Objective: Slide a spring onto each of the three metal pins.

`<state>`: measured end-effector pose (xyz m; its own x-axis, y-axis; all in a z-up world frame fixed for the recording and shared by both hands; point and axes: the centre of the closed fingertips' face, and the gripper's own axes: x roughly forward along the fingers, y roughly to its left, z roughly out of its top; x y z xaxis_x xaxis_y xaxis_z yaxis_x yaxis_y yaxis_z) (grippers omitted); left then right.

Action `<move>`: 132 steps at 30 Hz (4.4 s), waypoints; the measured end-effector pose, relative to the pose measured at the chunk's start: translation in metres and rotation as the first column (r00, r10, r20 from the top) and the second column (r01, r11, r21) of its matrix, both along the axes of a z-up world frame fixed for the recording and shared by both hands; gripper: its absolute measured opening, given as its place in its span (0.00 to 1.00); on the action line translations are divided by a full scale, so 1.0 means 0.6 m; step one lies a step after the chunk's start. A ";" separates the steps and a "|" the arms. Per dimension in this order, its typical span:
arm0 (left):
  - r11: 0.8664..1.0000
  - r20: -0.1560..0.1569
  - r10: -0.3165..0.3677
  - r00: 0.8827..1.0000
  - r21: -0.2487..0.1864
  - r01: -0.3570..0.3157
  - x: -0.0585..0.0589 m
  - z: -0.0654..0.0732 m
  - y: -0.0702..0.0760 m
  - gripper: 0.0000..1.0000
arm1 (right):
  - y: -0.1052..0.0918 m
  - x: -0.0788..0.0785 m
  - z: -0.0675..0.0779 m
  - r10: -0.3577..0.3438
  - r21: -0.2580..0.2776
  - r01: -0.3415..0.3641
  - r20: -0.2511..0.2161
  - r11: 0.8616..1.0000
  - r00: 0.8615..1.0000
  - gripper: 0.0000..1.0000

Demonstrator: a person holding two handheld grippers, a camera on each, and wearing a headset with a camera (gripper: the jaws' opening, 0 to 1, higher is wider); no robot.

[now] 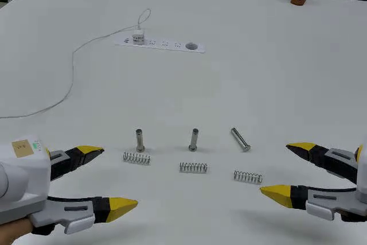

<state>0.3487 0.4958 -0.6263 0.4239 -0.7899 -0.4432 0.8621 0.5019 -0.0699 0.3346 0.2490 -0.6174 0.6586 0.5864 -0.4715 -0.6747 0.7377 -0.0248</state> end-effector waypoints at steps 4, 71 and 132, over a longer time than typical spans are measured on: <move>1.000 0.000 -0.002 1.000 0.001 0.002 -0.001 -0.001 0.000 0.75 | 0.000 0.001 0.002 -0.004 0.003 0.004 -0.001 1.000 1.000 0.67; 1.000 -0.003 0.018 1.000 0.011 -0.018 -0.010 -0.006 0.006 0.72 | 0.018 0.180 -0.042 -0.150 -0.209 0.105 -0.216 0.972 0.965 0.31; 1.000 -0.036 0.021 0.999 0.001 -0.020 -0.006 -0.020 0.008 0.65 | 0.028 0.198 -0.107 -0.279 -0.352 0.128 -0.418 0.927 0.865 0.10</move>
